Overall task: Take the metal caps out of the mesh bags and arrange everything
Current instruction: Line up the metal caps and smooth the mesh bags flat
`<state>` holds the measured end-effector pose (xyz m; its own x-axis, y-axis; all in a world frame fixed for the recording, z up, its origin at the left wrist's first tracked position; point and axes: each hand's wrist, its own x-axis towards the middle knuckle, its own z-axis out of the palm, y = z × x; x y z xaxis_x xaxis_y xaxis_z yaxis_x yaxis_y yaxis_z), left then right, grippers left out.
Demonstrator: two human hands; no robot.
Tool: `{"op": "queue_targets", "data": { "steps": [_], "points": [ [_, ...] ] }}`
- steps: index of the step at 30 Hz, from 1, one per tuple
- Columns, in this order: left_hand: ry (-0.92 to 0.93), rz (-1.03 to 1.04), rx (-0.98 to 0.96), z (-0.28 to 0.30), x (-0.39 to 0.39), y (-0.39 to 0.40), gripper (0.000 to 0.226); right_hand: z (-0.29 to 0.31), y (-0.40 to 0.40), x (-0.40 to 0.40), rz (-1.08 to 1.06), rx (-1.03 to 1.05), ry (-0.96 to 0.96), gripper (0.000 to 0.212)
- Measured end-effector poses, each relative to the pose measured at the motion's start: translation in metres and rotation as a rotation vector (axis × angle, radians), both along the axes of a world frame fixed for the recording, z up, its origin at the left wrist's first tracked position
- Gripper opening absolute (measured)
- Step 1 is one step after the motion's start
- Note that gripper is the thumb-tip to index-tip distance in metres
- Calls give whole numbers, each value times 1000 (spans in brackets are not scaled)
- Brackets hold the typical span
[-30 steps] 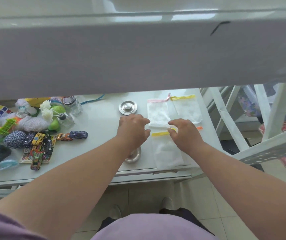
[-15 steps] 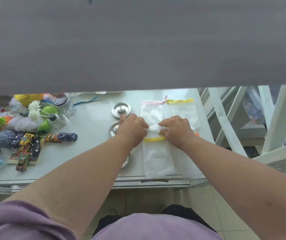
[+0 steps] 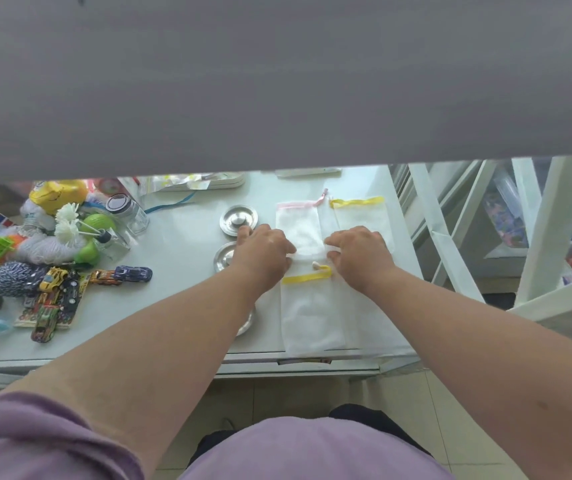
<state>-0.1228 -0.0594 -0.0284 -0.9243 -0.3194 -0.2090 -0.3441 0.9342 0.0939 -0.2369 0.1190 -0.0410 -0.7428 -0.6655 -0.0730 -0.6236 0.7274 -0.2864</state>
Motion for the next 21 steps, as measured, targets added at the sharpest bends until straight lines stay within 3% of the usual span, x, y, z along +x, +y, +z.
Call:
{"op": "queue_targets", "data": {
  "steps": [6,10,21],
  "points": [
    [71,-89,115,15,-28,30,37,14,37,-16,-284,89,-8,24],
    [69,-150,134,10,-52,69,39,10,56,-19,-410,-49,-162,36],
    [5,-154,38,-3,-74,90,31,0,72,-17,-432,-211,-304,38]
  ]
}}
